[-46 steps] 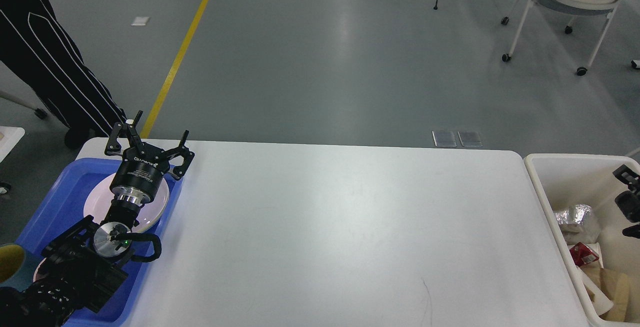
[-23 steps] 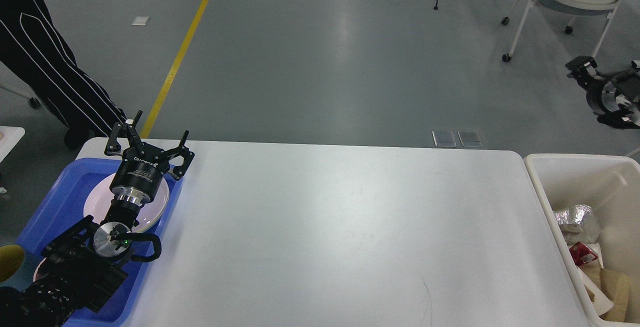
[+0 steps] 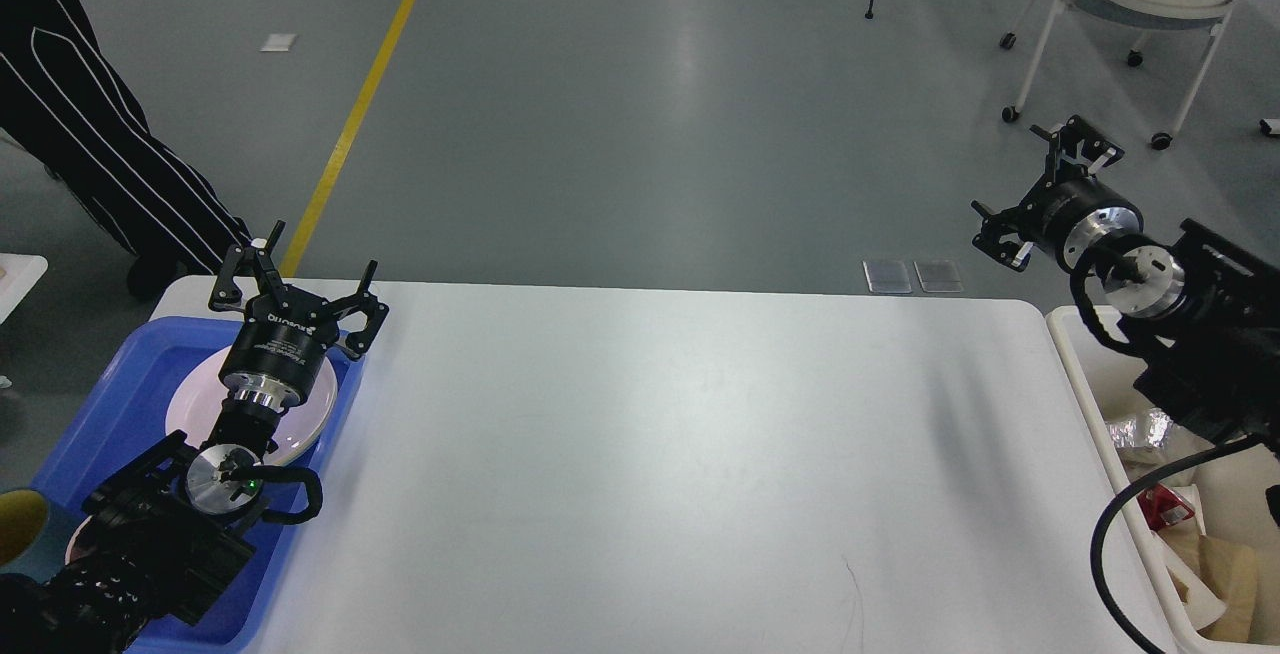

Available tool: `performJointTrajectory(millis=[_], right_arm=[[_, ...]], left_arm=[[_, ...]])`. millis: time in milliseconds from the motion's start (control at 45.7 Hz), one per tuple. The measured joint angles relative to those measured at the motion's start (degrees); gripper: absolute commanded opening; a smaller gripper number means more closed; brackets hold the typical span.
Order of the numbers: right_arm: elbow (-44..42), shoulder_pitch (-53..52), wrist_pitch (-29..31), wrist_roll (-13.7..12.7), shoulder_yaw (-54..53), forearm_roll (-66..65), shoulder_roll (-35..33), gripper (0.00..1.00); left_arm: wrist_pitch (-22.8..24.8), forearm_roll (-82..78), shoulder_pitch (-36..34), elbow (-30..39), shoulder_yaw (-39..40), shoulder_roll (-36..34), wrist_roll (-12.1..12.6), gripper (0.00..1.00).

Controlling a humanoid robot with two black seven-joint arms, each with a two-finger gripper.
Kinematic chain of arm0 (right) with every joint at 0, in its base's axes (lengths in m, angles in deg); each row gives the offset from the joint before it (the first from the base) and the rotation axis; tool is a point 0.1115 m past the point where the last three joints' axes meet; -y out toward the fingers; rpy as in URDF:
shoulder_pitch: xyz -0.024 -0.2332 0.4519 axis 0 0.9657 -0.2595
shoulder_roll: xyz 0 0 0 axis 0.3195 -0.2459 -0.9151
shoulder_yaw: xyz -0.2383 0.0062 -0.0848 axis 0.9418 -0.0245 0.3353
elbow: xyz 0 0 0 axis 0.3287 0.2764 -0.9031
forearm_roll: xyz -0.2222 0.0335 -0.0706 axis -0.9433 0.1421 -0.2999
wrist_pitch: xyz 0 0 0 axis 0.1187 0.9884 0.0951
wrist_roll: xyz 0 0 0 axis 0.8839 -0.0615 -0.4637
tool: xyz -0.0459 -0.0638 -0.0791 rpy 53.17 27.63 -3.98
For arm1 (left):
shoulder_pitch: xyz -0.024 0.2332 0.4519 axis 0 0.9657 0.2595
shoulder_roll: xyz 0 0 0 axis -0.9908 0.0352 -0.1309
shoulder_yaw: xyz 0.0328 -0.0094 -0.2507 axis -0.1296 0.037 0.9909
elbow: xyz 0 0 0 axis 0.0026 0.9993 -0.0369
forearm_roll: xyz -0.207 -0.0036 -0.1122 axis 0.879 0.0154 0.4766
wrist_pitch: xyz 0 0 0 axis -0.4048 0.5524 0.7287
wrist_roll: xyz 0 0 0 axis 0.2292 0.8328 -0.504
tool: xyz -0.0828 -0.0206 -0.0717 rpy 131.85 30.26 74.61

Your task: Tidy desktop

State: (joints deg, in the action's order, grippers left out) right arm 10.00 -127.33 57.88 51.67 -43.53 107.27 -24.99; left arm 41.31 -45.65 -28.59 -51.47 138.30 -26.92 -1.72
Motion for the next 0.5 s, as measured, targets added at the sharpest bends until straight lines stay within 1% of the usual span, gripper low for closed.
performJointTrajectory(millis=[22,110,175,219,263,329,394,504], right_arm=[[0.17,0.76,0.12,2.83,-0.11,-0.04,0.60,1.00],[0.37,3.63,0.35,12.48,-0.16,-1.20,3.00,1.00],[0.45,5.32,0.43,17.95,-0.06,-3.31,4.67,1.00],[0.45,6.02,0.41,20.28,-0.05,-4.61,5.47,1.00],[0.47,6.54,0.15,22.05,-0.04,-5.62,6.24,1.00],[0.43,6.86,-0.39,23.27,-0.04,-6.25,6.87,1.00],[0.28,6.96,-1.13,23.78,-0.07,-6.48,7.13,1.00],[0.11,7.26,-1.93,23.86,-0.09,-6.53,7.05,1.00]], left_arm=[[0.00,0.00,0.00,0.00,0.00,0.00,0.00,0.99],[0.02,0.00,0.00,0.00,0.00,-0.02,0.00,0.99],[0.08,0.00,0.00,0.00,0.00,-0.02,0.00,0.99],[0.09,0.00,0.00,0.00,0.00,-0.02,0.00,0.99],[0.09,0.00,0.00,0.00,0.00,-0.02,0.00,0.99],[0.09,0.00,0.00,0.00,0.00,-0.02,0.00,0.99],[0.09,0.00,0.00,0.00,0.00,-0.02,0.00,0.99],[0.09,0.00,0.00,0.00,0.00,-0.02,0.00,0.99]])
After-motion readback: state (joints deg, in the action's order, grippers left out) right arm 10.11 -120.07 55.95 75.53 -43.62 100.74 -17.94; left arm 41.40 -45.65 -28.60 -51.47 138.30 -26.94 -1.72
